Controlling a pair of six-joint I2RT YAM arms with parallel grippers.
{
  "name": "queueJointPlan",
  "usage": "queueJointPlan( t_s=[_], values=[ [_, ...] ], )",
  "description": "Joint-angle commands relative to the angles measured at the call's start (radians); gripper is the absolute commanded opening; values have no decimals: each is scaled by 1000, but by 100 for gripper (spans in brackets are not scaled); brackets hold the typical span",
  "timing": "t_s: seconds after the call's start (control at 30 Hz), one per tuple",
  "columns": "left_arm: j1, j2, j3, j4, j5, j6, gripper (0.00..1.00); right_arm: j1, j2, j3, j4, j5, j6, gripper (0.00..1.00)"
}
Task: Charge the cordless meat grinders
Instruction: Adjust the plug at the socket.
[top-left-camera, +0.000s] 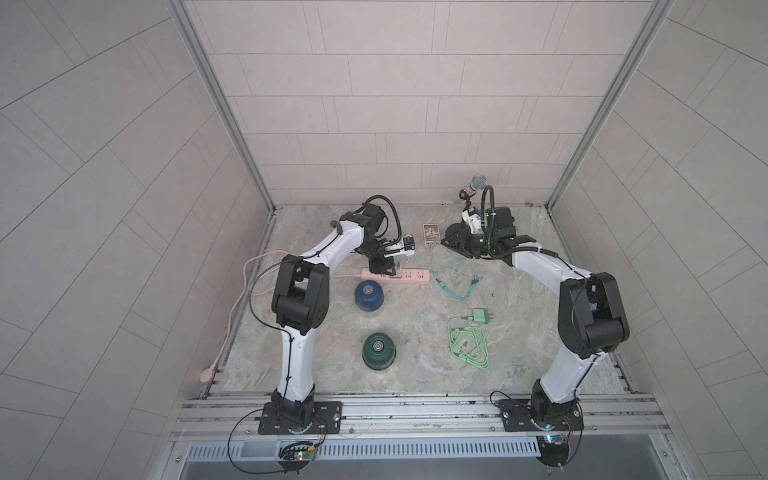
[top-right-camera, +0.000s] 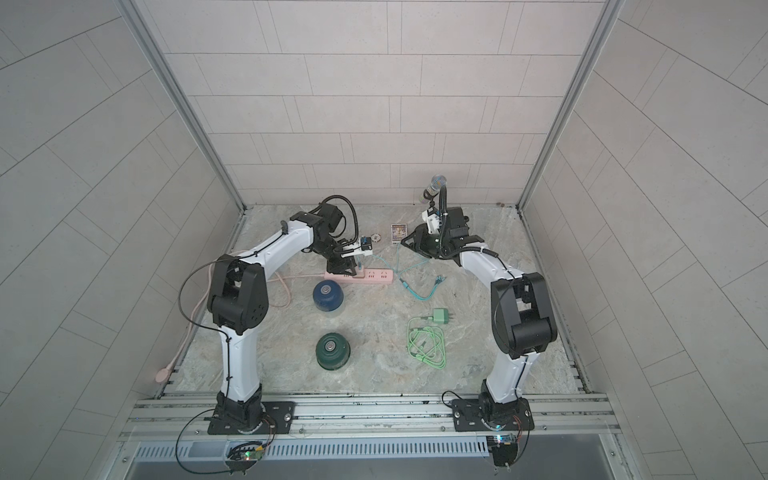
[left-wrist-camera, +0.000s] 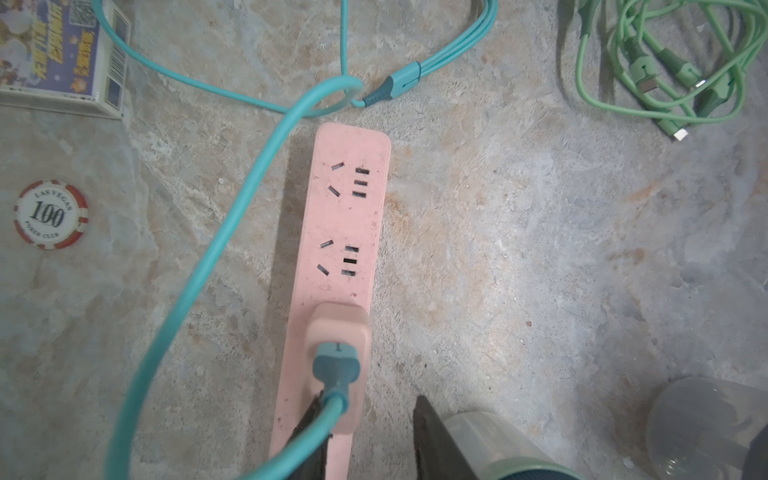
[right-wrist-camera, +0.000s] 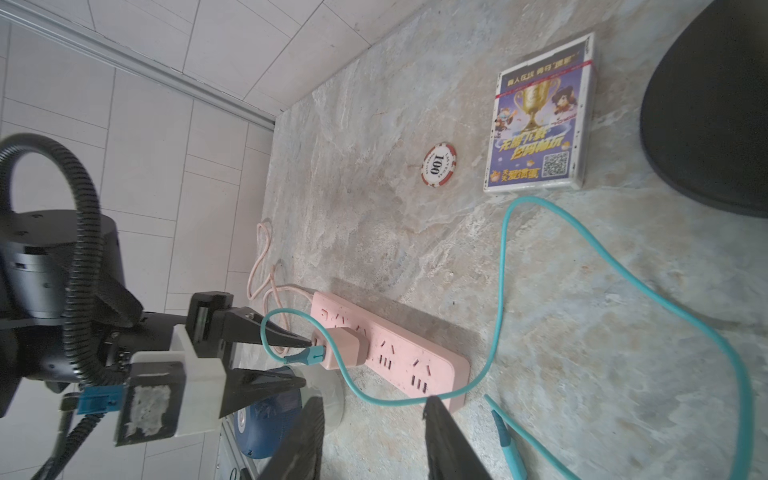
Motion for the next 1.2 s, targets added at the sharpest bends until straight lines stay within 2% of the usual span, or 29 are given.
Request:
queueJointPlan(
  t_s=[0.0,0.13,0.27,0.4,0.53,0.63,0.7,0.83,1.03,1.17],
  values=[
    [18,-82,-24,9,5,-69,37,41,-41,52,-127,74,-114,46],
    [48,-130,-69,84,14,-203,37,89,-68,71,-199,142,-176,51],
    [95,-166,-83,150,-20,-475,37,120,-97,48,-193,149,-157,53],
    [137,-166,-66,100,11,-652,36,171,-122,31,-191,159,-139,53],
    [178,-137,-52,69,125,-877,34,225,-118,46,-234,179,-154,54],
    [189,-102,-51,50,241,-981,33,251,-106,24,-205,170,-127,53],
    [182,-92,-62,59,293,-1021,32,270,-88,18,-197,163,-113,51],
    [162,-80,-84,64,318,-1054,32,318,-38,6,-154,167,-82,50],
    [121,-55,-106,67,282,-1058,33,323,68,17,-12,173,37,39],
    [118,-35,-114,80,264,-1066,32,322,140,72,15,172,75,37]
  ],
)
